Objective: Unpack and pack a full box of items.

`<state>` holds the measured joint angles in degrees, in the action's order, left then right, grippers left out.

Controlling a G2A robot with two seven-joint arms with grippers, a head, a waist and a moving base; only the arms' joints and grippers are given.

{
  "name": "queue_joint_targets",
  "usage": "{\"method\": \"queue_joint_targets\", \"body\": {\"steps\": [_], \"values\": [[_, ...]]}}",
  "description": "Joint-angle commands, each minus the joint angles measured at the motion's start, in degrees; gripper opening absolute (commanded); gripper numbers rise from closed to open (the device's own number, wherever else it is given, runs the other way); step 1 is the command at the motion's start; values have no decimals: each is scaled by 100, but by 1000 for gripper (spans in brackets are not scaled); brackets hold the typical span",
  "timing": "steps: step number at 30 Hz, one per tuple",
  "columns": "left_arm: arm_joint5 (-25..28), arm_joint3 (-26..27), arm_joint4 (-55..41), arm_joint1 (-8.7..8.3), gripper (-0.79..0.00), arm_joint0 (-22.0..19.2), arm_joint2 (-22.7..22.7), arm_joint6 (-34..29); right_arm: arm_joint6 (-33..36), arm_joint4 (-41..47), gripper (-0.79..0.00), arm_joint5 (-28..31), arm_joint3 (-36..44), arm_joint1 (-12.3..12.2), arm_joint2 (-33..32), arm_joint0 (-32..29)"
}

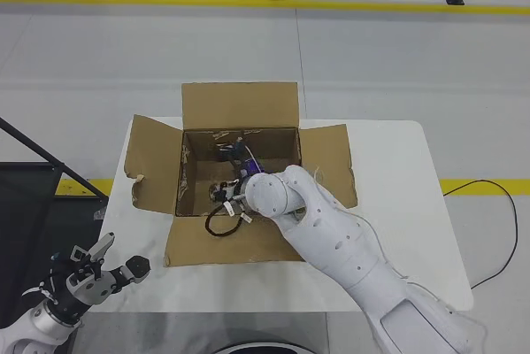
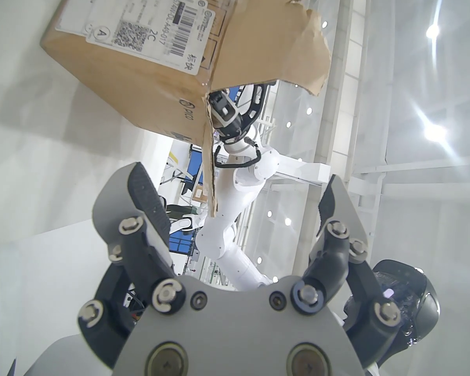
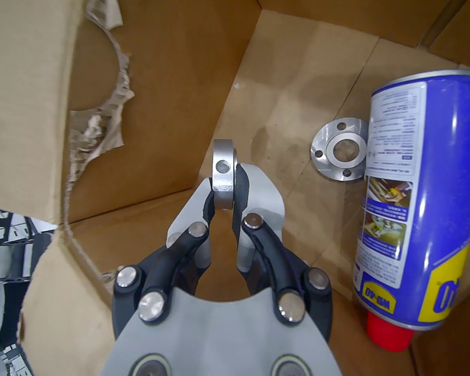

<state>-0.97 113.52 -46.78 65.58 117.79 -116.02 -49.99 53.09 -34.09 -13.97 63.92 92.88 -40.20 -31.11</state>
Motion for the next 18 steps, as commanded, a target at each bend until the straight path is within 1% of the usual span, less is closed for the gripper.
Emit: {"method": "queue_joint_targets", "body": {"steps": [1, 6, 8, 13, 15, 18], "values": [[0, 0, 0, 0, 0, 0, 0, 0, -38, 36, -785, 7, -168, 55, 73, 63], [0, 0, 0, 0, 0, 0, 0, 0, -47, 37, -785, 38, -471, 171, 221, 201], [0, 0, 0, 0, 0, 0, 0, 0, -34, 0, -767, 45, -559, 206, 267, 248], [0, 0, 0, 0, 0, 0, 0, 0, 16, 12, -665, 125, -737, 275, 308, 322], [0, 0, 0, 0, 0, 0, 0, 0, 27, 16, -606, 158, -798, 300, 317, 347], [0, 0, 0, 0, 0, 0, 0, 0, 46, 13, -585, 187, -877, 334, 326, 381]]}}
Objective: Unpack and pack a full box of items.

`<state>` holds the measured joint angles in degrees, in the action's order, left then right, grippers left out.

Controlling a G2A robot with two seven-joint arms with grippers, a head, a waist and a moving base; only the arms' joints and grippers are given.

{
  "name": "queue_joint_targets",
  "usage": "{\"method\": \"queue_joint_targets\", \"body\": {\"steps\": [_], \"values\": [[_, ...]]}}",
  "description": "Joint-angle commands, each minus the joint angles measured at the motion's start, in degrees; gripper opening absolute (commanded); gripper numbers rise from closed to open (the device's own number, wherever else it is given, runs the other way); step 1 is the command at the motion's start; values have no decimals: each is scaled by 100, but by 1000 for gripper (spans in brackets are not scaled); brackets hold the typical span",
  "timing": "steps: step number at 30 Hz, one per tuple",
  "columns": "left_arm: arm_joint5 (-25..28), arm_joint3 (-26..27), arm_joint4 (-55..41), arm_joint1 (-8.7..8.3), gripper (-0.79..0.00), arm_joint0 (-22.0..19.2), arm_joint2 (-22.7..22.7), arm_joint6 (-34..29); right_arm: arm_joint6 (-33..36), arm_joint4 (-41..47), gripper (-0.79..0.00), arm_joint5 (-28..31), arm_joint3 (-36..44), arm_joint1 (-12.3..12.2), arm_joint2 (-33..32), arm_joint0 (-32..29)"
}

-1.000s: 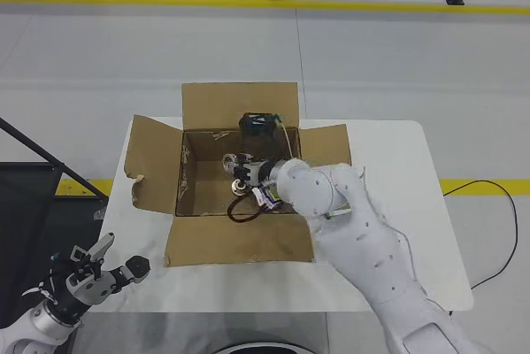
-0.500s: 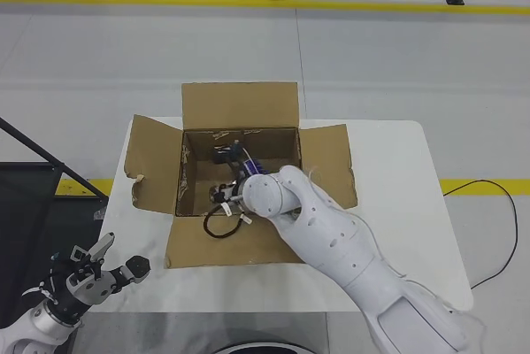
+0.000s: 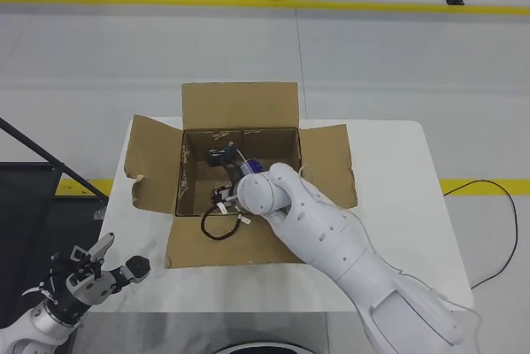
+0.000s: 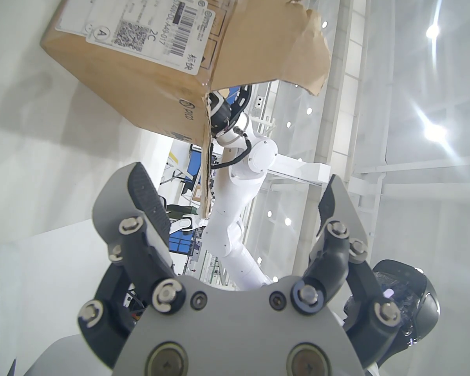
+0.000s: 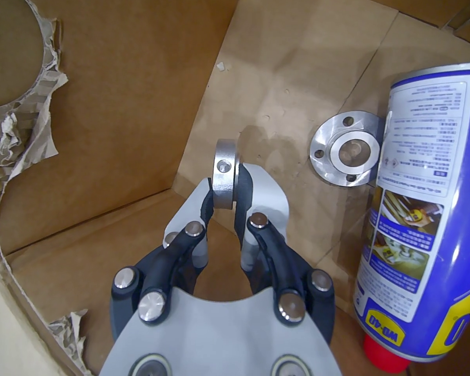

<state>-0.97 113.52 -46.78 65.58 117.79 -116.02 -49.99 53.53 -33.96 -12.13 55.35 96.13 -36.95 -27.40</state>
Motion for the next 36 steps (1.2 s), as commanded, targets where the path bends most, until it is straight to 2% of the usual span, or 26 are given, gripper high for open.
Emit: {"method": "queue_joint_targets", "body": {"steps": [1, 4, 15, 27, 36], "values": [[0, 0, 0, 0, 0, 0, 0, 0, 5, -2, -582, 17, -40, 20, 3, 18], [0, 0, 0, 0, 0, 0, 0, 0, -7, -23, -560, 31, -93, 47, -1, 48], [0, 0, 0, 0, 0, 0, 0, 0, -11, -174, -566, -29, -86, 56, -175, 91], [0, 0, 0, 0, 0, 0, 0, 0, 126, -528, -554, -155, 544, -97, -565, -103], [78, 53, -35, 19, 0, -155, -60, 421, 412, -818, -403, -102, 1753, -341, -1125, -580]]}}
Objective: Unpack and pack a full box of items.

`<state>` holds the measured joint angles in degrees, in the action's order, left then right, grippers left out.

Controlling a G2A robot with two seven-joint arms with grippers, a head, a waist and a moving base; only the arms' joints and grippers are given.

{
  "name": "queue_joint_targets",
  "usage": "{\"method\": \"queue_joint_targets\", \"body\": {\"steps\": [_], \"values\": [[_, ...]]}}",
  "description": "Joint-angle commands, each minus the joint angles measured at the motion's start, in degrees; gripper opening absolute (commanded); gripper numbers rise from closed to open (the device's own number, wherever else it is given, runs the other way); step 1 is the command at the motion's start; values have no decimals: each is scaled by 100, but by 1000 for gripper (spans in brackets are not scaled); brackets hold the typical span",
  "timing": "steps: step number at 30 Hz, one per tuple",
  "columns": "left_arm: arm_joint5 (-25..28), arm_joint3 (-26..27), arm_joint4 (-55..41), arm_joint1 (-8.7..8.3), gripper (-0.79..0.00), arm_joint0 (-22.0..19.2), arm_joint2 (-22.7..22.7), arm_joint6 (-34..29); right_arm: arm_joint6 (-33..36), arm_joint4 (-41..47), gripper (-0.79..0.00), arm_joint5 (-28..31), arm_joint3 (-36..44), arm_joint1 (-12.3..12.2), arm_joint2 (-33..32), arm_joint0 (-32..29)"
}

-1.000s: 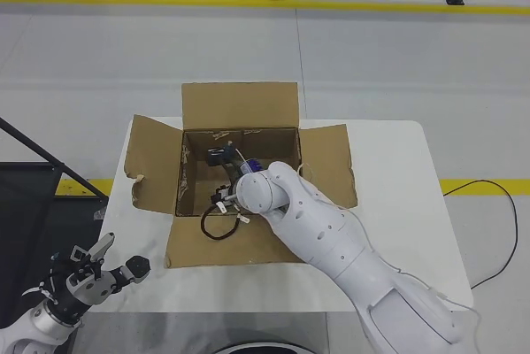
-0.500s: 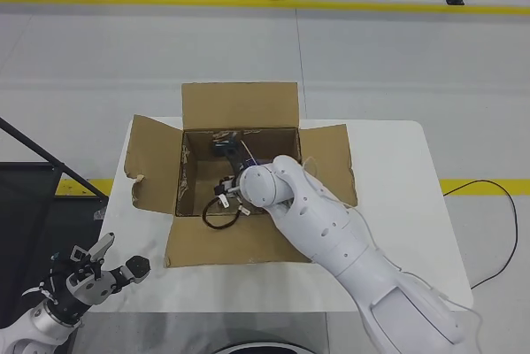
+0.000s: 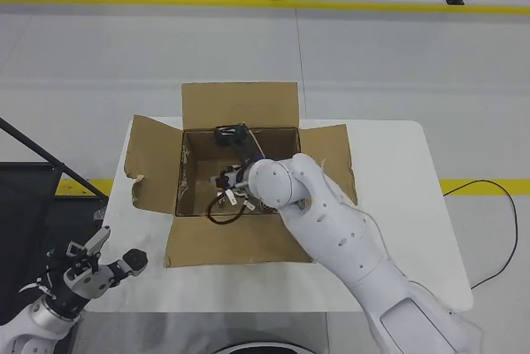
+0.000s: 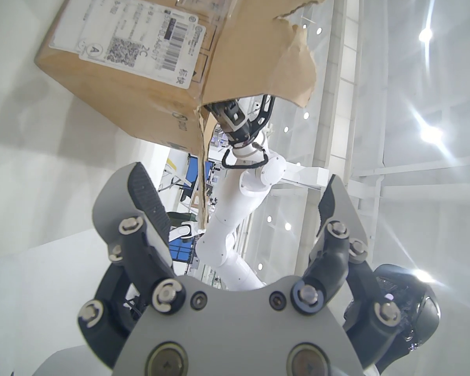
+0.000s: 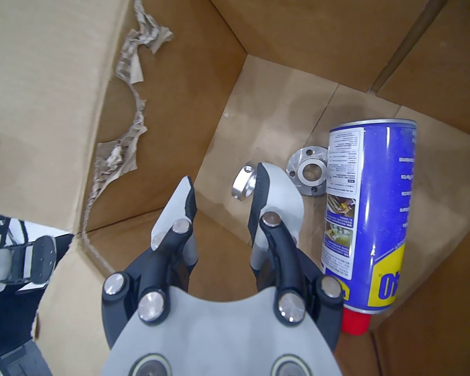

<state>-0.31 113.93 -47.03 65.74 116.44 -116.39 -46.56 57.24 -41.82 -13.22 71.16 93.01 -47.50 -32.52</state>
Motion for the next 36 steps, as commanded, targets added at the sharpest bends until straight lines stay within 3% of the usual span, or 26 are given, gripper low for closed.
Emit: {"method": "queue_joint_targets", "body": {"steps": [1, 6, 8, 20, 25, 36], "values": [[13, 30, -28, 6, 0, -44, -40, 148, 84, -43, -376, 27, 368, -61, -150, -153], [16, 82, 95, 3, 0, -264, -99, 429, 352, -115, -74, 159, 1418, -218, -547, -602], [34, 107, 267, -6, 0, -399, -69, 513, 449, -163, 0, 206, 1817, -272, -684, -763], [443, 75, 1549, -14, 0, -1144, 523, 1314, 783, -831, 0, 97, 3439, -525, -1419, -1510], [647, 222, 1847, 7, 0, -1243, 705, 1619, 663, -906, 0, -26, 3785, -616, -1908, -1880], [894, 524, 2123, 48, 0, -1145, 947, 1819, 665, -914, 0, -43, 3807, -621, -1934, -1906]]}}
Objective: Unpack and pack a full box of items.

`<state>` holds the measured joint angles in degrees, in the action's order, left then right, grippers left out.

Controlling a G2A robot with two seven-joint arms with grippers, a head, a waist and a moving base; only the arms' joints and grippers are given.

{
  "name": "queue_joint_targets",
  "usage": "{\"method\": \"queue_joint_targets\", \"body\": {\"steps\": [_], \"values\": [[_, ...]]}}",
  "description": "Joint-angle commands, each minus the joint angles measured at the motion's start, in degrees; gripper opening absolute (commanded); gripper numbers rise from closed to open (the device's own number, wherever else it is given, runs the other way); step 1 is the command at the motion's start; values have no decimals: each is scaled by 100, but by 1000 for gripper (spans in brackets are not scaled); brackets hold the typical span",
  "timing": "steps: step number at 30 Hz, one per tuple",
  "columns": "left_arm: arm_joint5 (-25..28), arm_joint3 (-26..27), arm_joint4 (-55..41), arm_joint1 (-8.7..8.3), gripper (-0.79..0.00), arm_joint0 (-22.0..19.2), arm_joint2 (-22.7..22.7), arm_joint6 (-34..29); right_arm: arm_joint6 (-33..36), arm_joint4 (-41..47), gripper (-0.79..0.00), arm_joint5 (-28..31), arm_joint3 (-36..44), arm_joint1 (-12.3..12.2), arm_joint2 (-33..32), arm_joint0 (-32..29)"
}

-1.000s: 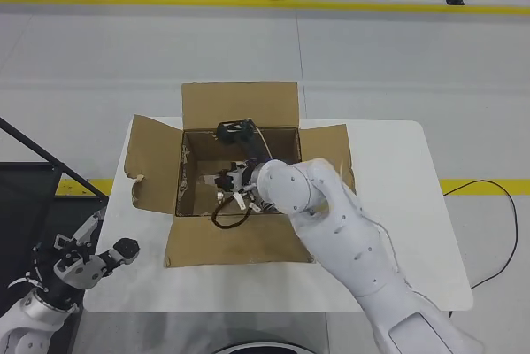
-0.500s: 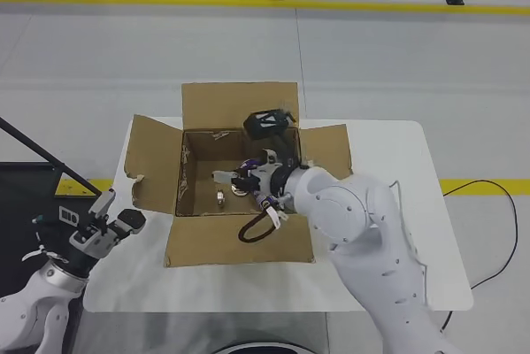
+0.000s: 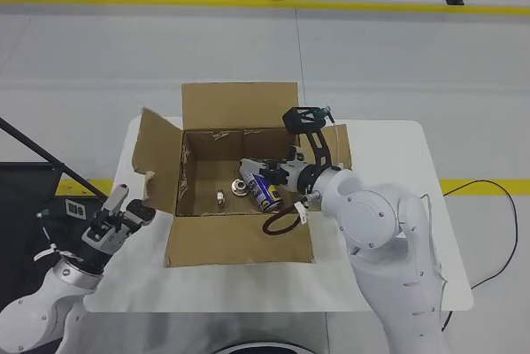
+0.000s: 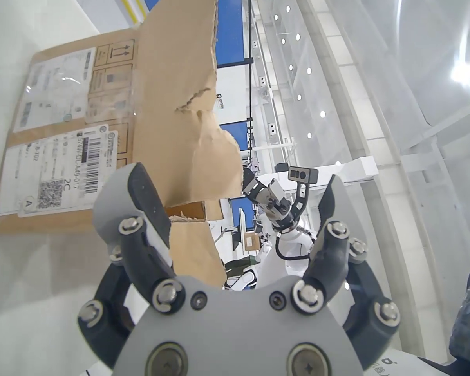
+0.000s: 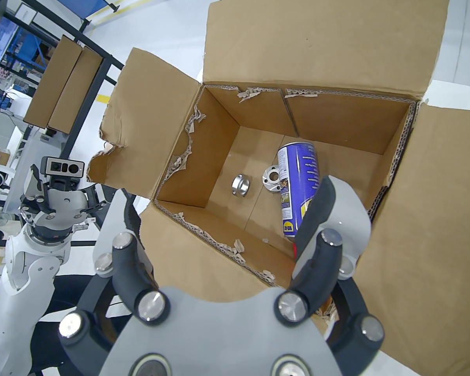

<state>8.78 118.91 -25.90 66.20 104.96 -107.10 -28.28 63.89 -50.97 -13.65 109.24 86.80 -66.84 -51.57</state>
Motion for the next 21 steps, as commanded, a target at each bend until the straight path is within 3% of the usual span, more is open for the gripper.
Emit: {"method": "queue_joint_targets", "body": {"steps": [1, 12, 21], "values": [[-32, 48, 32, 2, 0, 1, 35, -14, -110, 14, 0, 5, 11, -3, -26, -46], [-312, 150, 335, 10, 0, -219, 467, 7, -895, 363, 0, 150, 1046, -150, -1105, -880], [-525, 132, 521, 20, 0, -440, 822, 92, -791, 445, 0, -37, 1322, -288, -2051, -1629]]}}
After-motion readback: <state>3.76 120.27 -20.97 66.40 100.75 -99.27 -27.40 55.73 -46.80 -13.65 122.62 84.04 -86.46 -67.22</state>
